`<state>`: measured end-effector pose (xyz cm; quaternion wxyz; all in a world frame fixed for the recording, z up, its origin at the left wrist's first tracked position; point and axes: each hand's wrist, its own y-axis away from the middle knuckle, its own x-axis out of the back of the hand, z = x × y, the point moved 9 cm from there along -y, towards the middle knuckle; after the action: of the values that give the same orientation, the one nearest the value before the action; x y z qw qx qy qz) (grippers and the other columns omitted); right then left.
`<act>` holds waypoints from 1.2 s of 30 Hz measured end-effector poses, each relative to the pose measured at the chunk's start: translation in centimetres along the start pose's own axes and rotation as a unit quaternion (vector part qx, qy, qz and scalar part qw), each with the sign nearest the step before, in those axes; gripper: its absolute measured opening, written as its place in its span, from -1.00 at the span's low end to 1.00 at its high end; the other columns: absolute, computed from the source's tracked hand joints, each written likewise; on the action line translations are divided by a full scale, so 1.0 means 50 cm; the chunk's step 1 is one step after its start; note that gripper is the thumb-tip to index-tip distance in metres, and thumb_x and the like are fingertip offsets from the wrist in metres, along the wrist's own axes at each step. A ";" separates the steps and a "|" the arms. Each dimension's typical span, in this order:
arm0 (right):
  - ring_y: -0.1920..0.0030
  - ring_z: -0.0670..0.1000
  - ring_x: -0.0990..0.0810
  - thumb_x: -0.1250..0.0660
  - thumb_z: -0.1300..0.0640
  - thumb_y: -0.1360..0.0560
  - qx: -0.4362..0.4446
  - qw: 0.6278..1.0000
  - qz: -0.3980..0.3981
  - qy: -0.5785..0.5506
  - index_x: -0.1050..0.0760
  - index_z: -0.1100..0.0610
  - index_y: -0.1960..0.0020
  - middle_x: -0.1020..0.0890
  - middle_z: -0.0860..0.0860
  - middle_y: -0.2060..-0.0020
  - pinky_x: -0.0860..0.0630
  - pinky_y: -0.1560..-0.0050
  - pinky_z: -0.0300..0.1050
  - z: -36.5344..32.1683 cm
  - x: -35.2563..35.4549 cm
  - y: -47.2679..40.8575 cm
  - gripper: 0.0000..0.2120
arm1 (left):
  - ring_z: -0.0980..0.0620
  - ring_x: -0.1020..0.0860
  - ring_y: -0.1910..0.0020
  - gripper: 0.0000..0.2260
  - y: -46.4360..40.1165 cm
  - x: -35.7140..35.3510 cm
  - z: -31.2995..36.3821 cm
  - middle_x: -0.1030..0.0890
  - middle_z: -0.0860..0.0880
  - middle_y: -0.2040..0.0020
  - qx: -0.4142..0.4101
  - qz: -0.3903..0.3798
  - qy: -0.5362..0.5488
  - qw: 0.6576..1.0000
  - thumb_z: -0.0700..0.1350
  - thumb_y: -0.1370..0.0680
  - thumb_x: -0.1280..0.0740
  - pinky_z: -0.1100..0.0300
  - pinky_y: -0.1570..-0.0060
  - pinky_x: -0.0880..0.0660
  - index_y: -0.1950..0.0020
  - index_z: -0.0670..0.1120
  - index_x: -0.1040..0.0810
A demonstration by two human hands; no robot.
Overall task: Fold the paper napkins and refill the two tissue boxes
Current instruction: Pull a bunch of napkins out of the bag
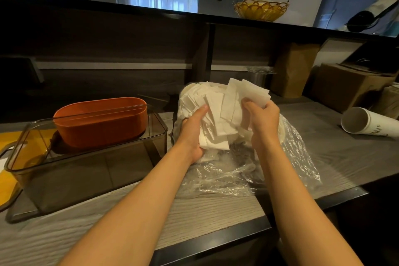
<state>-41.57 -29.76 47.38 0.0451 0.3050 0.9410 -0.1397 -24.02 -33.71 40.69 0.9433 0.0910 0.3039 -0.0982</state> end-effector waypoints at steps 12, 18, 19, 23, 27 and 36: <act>0.14 0.05 -0.71 -0.39 0.18 -0.56 -0.010 0.978 -0.203 0.054 -0.60 0.16 -0.10 -0.72 0.05 0.12 -0.60 0.12 -0.07 -0.006 -0.086 0.046 -0.87 | -0.18 -0.67 -0.12 -0.71 0.003 -0.003 0.002 -0.70 -0.14 -0.14 -0.003 -0.004 -0.001 1.000 0.00 -0.62 -0.34 -0.11 -0.10 -0.61 -0.30 -0.06 -0.61; 0.14 -0.01 -0.72 -0.49 0.04 -0.48 0.009 0.971 -0.198 0.132 -0.59 0.00 -0.01 -0.72 -0.03 0.13 -0.63 0.22 -0.16 0.006 -0.088 0.045 -0.86 | -0.15 -0.70 -0.04 -0.73 0.006 -0.001 0.004 -0.72 -0.13 -0.06 -0.010 0.000 -0.011 1.000 -0.01 -0.61 -0.36 -0.09 -0.03 -0.64 -0.28 -0.06 -0.59; 0.14 -0.02 -0.71 -0.50 0.05 -0.48 0.016 0.971 -0.189 0.142 -0.58 0.00 -0.01 -0.71 -0.03 0.12 -0.63 0.21 -0.15 0.005 -0.085 0.043 -0.85 | -0.15 -0.70 -0.04 -0.70 0.005 0.000 0.003 -0.72 -0.13 -0.07 -0.010 0.003 -0.013 1.000 -0.01 -0.61 -0.37 -0.12 -0.05 -0.64 -0.31 -0.07 -0.57; 0.08 -0.04 -0.69 -0.52 0.14 -0.45 0.039 0.983 -0.123 0.129 -0.59 0.04 -0.08 -0.70 -0.04 0.08 -0.66 0.08 -0.08 0.002 -0.064 0.029 -0.77 | -0.15 -0.70 -0.05 -0.69 0.003 0.001 0.004 -0.71 -0.14 -0.09 -0.014 0.012 -0.013 1.000 -0.03 -0.61 -0.38 -0.12 -0.06 -0.63 -0.33 -0.09 -0.56; 0.02 -0.05 -0.63 -0.43 0.22 -0.50 0.050 0.995 -0.021 0.088 -0.53 -0.04 -0.05 -0.64 -0.11 0.11 -0.60 0.06 -0.12 -0.010 -0.014 0.007 -0.79 | -0.17 -0.67 -0.10 -0.70 0.002 0.002 0.004 -0.70 -0.13 -0.13 -0.012 0.017 0.010 1.000 -0.03 -0.61 -0.38 -0.16 -0.11 -0.60 -0.33 -0.06 -0.55; 0.21 -0.09 -0.54 -0.24 0.23 -0.29 0.049 0.984 -0.161 -0.060 -0.50 0.18 0.02 -0.58 -0.06 0.21 -0.48 0.25 -0.20 -0.046 -0.050 0.020 -0.74 | -0.08 -0.71 0.05 -0.87 0.003 -0.001 0.009 -0.74 -0.05 0.05 -0.014 -0.004 -0.008 1.000 -0.03 -0.60 -0.39 -0.03 0.06 -0.64 -0.13 0.00 -0.62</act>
<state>-38.97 -29.71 49.76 0.0633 0.1426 0.9654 -0.2088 -23.78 -33.66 41.11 0.9464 0.0759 0.2984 -0.0980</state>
